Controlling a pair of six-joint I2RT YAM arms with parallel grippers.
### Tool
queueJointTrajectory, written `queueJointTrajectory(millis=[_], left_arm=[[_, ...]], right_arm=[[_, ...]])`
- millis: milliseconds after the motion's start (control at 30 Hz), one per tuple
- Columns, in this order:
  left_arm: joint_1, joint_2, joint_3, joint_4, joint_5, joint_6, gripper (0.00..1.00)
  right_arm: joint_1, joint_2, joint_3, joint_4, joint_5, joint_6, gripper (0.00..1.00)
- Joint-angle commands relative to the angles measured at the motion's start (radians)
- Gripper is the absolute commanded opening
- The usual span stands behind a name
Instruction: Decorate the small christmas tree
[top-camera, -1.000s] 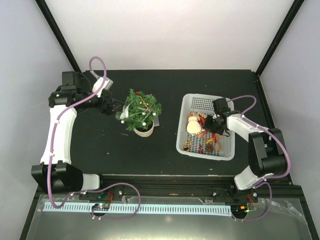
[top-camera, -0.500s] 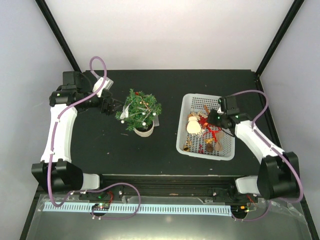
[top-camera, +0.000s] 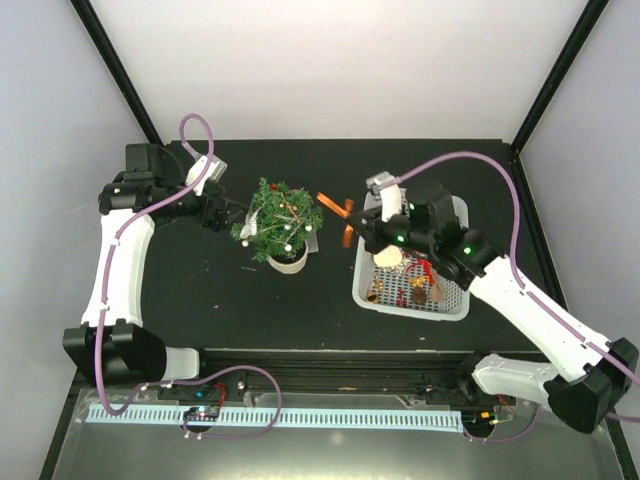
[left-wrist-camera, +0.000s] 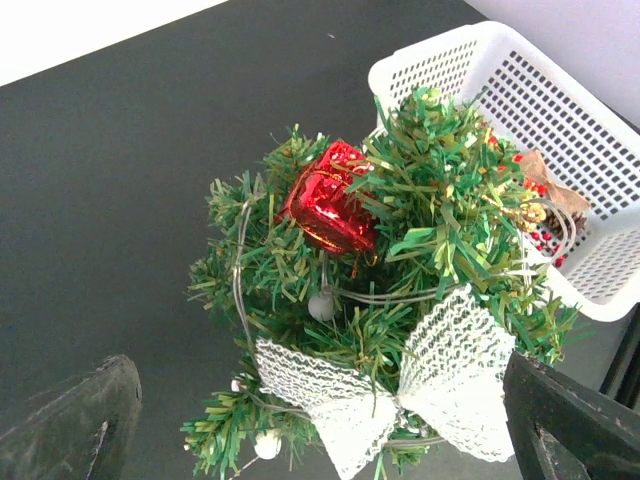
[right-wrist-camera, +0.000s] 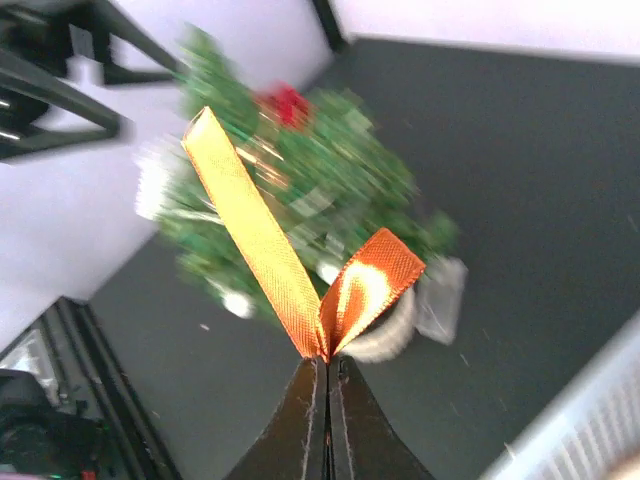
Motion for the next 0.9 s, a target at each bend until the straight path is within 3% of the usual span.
queueJointTrajectory(millis=[0,333,867], left_arm=[[0.006,-0.047,-0.026,0.020,0.033,-0.005,0.99],[0.006,-0.094,-0.050,0.060,0.020,-0.028,0.99],[0.006,-0.100,-0.071,0.085,0.021,-0.047,0.99]], right_arm=[[0.108,0.095,0.228,-0.161,0.013,-0.160,0.02],[0.213,0.341,0.528,-0.395,-0.047,-0.320,0.02],[0.290,0.514,0.628,-0.435,0.005,-0.347,0.01]])
